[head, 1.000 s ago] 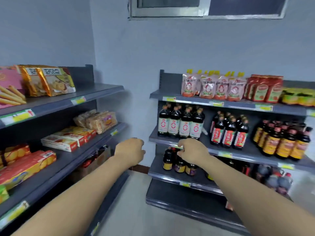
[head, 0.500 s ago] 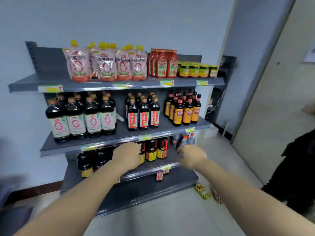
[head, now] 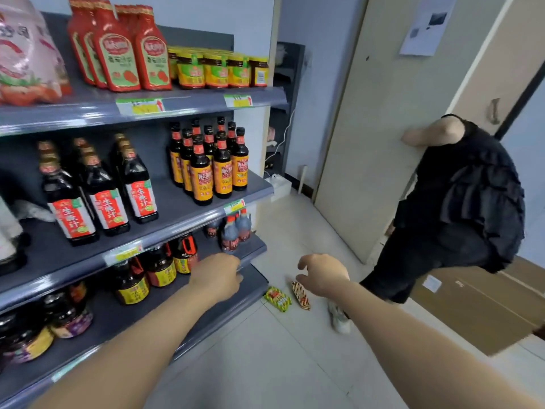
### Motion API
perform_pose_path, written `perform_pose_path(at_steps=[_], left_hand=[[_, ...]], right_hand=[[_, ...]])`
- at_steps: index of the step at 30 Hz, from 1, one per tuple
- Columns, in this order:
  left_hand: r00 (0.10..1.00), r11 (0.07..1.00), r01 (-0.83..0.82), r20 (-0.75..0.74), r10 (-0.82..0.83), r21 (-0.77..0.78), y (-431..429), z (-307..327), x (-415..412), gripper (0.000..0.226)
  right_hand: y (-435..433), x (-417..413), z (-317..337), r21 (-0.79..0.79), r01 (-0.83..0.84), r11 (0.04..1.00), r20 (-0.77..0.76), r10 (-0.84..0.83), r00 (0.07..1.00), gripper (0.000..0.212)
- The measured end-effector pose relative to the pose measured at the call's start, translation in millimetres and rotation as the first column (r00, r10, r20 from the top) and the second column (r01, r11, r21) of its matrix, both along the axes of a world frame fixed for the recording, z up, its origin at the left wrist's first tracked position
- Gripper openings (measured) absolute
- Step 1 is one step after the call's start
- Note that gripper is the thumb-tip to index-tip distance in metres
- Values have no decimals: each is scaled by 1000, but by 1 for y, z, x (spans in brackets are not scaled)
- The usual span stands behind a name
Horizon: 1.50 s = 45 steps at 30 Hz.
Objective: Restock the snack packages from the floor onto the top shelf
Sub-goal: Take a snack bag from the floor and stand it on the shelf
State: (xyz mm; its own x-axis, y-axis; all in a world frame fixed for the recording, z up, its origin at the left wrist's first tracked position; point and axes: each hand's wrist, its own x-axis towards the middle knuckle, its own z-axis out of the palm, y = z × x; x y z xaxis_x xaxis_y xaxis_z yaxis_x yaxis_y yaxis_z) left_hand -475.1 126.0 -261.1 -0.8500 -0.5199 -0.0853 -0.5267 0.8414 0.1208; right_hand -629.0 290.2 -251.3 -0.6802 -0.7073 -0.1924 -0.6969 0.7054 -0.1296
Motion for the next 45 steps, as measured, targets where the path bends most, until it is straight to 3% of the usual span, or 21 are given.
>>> perform_pose_path(at_steps=[13,24,39,45], left_hand=[[990,984,98,82,-111,150,-43,-88,-217,30],[956,952,132,219,-196,277,-105,-219,-379,16],[912,933,89,348,-217,349,-134,-499,-517,26],[873,922,155,387,-296,356,-141,-635,-551,25]], right_hand=[[-46,-193,-95,129,120,984,137,-138,981,32],[-90,-334,-233,232,249,940,267,-308,913,27],[-133,-454,-510,359,328,874,346,-451,823,33],[-145,-479,-651,352,494,795,392,-604,694,38]])
